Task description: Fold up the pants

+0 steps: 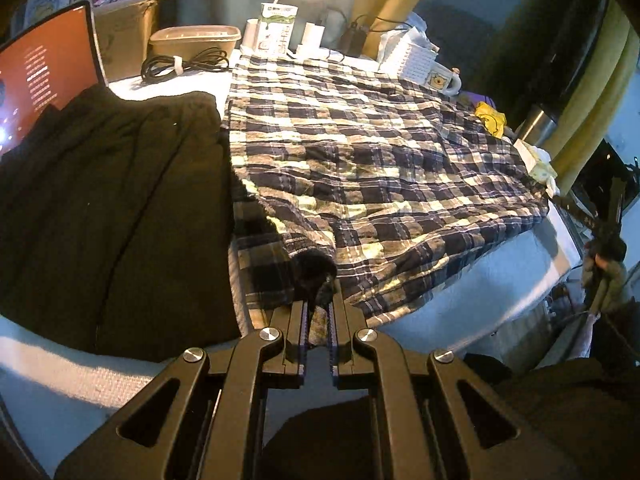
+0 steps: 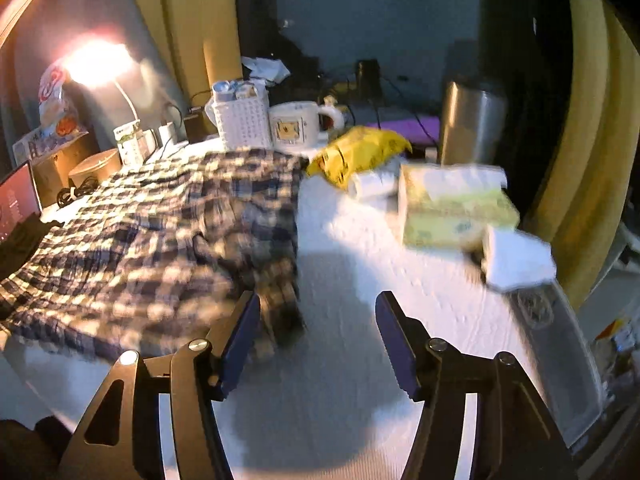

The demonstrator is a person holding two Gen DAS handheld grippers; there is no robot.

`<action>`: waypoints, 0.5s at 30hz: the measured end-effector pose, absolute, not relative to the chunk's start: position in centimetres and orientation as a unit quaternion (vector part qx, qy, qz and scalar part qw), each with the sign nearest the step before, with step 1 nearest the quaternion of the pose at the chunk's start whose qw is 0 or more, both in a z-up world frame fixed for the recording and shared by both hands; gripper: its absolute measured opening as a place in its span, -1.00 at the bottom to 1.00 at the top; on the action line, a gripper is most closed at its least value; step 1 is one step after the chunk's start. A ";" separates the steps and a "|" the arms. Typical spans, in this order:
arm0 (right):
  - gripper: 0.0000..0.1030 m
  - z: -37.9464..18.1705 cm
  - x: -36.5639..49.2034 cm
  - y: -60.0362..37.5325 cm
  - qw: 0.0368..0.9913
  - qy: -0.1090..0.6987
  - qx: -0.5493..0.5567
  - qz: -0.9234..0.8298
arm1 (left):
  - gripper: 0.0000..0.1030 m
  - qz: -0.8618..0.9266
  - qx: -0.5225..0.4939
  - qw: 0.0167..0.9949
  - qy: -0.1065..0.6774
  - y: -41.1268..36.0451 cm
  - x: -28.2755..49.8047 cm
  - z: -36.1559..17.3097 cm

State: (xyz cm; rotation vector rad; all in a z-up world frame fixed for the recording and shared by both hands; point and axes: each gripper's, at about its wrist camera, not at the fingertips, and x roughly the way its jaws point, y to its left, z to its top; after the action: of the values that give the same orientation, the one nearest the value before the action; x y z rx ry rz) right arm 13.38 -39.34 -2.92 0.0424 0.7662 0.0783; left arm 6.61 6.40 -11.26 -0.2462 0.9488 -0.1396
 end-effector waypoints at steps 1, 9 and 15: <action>0.21 -3.3 12.9 -39.7 0.924 0.377 0.030 0.050 | -0.87 -0.067 -0.119 0.881 0.454 6.5 6.5 -11.3; 0.21 -6.1 13.8 -37.6 0.906 0.410 0.033 0.101 | -0.87 -0.091 -0.095 0.882 0.452 5.8 5.9 -10.8; -0.36 -6.2 17.1 -38.5 0.890 0.411 0.150 0.127 | -0.87 -0.107 -0.097 0.883 0.447 6.0 4.6 -10.6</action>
State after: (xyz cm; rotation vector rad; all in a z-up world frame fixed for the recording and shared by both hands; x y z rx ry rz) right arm 17.13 -38.51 -6.20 0.3106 0.8530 0.2638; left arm 4.59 5.96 -10.61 -0.2028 0.9297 -0.2224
